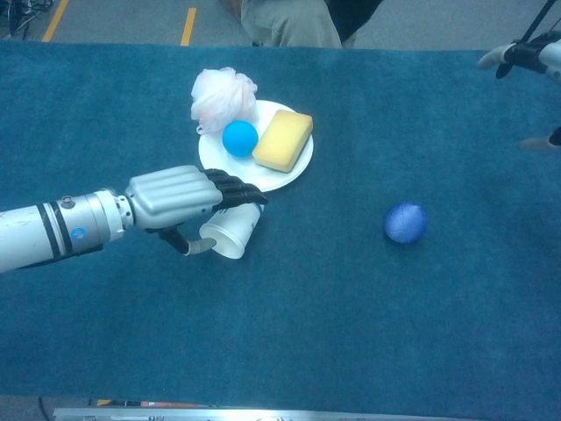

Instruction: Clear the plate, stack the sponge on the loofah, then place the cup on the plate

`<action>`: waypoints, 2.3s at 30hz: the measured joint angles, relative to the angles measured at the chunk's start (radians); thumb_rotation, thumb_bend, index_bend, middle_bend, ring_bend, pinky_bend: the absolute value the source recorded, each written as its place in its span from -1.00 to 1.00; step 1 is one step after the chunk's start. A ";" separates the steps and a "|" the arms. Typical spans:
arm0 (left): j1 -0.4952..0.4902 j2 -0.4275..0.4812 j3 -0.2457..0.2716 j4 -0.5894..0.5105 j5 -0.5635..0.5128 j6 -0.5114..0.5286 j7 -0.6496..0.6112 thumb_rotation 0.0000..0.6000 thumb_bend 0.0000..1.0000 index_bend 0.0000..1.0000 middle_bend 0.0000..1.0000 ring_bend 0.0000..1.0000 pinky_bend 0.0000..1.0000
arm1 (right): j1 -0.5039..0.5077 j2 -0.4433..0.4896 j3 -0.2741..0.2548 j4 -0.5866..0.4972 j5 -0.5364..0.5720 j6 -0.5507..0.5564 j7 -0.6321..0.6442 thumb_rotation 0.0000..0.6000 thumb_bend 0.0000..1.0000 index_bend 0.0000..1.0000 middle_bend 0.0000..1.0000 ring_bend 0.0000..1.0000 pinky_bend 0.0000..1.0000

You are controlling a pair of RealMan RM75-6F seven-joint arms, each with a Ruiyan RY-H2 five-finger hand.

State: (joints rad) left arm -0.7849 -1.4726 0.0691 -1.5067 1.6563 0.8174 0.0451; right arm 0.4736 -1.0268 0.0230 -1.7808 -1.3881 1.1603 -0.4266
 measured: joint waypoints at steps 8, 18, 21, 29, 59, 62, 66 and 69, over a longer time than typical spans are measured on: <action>-0.014 -0.020 -0.018 -0.015 -0.056 -0.028 0.016 1.00 -0.19 -0.92 -0.87 -0.84 -0.78 | -0.010 0.004 0.005 0.010 -0.002 -0.004 0.015 1.00 -1.00 -0.62 -0.37 -0.51 -0.19; -0.011 -0.057 -0.023 0.010 -0.057 0.007 -0.023 1.00 -0.19 -0.68 -0.67 -0.62 -0.68 | -0.020 0.005 0.013 0.019 -0.002 -0.011 0.029 1.00 -1.00 -0.62 -0.37 -0.51 -0.19; -0.010 -0.072 -0.022 0.025 -0.054 0.016 -0.042 1.00 -0.19 -0.59 -0.57 -0.52 -0.61 | -0.020 0.004 0.015 0.020 -0.002 -0.015 0.031 1.00 -1.00 -0.62 -0.37 -0.51 -0.19; -0.002 -0.104 -0.023 0.053 -0.048 0.052 -0.094 1.00 -0.19 -0.27 -0.30 -0.22 -0.26 | -0.022 0.004 0.021 0.019 0.000 -0.024 0.039 1.00 -1.00 -0.62 -0.37 -0.51 -0.19; 0.085 0.147 0.078 0.023 -0.014 0.168 -0.181 1.00 -0.18 -0.11 -0.09 -0.03 0.00 | -0.023 -0.003 0.039 0.002 0.003 -0.035 0.033 1.00 -1.00 -0.62 -0.37 -0.51 -0.19; 0.101 0.162 0.084 0.041 -0.026 0.173 -0.192 1.00 -0.18 -0.11 -0.09 -0.04 0.00 | -0.021 -0.005 0.039 -0.003 0.003 -0.038 0.025 1.00 -1.00 -0.62 -0.37 -0.51 -0.19; 0.113 0.168 0.084 0.070 -0.035 0.176 -0.212 1.00 -0.18 -0.11 -0.09 -0.04 0.00 | -0.020 -0.008 0.040 -0.011 0.004 -0.038 0.016 1.00 -1.00 -0.62 -0.37 -0.51 -0.19; 0.118 0.173 0.082 0.081 -0.033 0.176 -0.218 1.00 -0.18 -0.15 -0.10 -0.08 -0.02 | -0.021 -0.006 0.040 -0.016 0.006 -0.037 0.010 1.00 -1.00 -0.62 -0.37 -0.51 -0.19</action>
State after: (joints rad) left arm -0.6670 -1.2995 0.1511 -1.4261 1.6238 0.9929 -0.1731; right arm 0.4522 -1.0333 0.0630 -1.7964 -1.3817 1.1232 -0.4163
